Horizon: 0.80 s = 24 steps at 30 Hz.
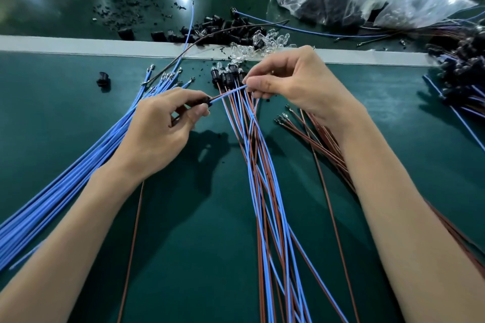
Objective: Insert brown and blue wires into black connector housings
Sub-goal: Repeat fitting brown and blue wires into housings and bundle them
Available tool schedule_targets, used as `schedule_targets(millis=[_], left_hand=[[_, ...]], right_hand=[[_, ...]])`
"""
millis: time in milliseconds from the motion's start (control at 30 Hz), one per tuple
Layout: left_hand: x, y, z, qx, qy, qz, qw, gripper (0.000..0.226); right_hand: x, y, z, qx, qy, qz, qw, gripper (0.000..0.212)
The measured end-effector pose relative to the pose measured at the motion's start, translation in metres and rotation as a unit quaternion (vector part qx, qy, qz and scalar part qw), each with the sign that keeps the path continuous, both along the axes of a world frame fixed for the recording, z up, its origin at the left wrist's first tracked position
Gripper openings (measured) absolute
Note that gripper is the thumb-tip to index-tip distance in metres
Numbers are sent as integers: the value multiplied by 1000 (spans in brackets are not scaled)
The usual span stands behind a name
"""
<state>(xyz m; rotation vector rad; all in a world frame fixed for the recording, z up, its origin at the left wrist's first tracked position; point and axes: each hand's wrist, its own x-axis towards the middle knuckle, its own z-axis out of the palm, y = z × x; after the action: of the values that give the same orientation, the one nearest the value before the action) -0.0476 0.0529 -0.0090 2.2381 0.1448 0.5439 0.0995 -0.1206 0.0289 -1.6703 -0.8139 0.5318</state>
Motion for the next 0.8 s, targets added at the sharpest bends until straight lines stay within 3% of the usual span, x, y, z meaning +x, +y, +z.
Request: schedule_targets(millis=[167,333,467,533,633,733,800], left_hand=[[0,-7,1,18,-6,-14,1000,18],[1,-11,-1,54,4,-20,998,16],[1,-15,-3,88,8,8,996,28],[2,-18,-4,114,7,28,993,32],[5,-19,-7,148,-2,30,988,33],[8,-18,-10,132,-26,1,991,22],[9,-17,-10,106,-30,-18,994,19]], right_hand=[[-11,14,-7,-30,-20,-4,999,14],[-28,29,-14,-61,-45,15,997,10],[-17,18,-6,-103,-64,57,991,13],[-1,9,-4,-96,-104,-16,990,14],[19,12,-9,-148,-241,-202,938,19],[25,24,-23,-282,-286,-185,897,23],[23,31,-27,-301,-297,-204,883,21]])
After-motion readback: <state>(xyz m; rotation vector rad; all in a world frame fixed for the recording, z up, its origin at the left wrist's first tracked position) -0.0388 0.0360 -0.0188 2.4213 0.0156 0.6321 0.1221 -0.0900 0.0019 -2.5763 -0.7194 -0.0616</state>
